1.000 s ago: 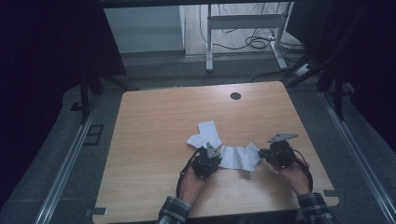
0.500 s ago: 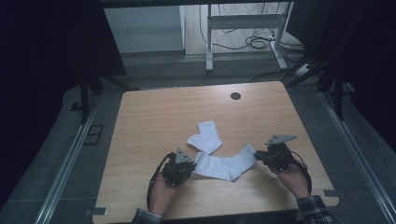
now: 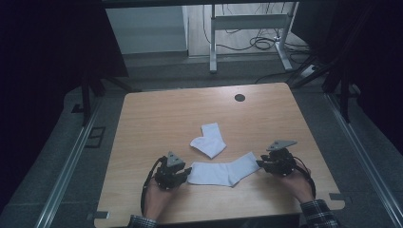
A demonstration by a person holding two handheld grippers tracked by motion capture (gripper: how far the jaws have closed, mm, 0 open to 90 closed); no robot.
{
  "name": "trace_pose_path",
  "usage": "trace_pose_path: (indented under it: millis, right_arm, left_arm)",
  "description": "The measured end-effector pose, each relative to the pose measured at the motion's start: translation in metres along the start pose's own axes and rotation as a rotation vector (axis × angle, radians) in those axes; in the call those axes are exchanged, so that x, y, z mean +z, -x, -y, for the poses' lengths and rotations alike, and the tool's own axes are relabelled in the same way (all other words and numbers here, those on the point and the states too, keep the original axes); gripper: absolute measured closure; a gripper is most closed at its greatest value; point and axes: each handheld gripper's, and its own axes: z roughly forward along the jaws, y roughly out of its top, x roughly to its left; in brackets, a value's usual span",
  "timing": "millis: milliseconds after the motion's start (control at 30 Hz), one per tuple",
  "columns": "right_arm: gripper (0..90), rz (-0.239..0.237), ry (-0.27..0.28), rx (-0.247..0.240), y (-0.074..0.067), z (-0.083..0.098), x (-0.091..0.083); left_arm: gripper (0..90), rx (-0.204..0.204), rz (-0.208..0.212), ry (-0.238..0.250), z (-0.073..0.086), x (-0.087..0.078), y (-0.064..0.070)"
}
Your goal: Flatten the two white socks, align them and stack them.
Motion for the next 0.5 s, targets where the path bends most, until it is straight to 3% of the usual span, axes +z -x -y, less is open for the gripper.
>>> trace_pose_path:
  millis: [333, 500]
  right_arm:
    - [57.3, 0.047, 0.012, 0.028, 0.021, 0.010, -0.007]
    - [53.1, 0.081, -0.001, 0.066, 0.040, 0.023, -0.009]
  left_arm:
    - [59.6, -0.033, 0.001, 0.029, -0.038, 0.012, -0.013]
    - [59.3, -0.028, -0.038, 0.026, -0.059, 0.031, -0.021]
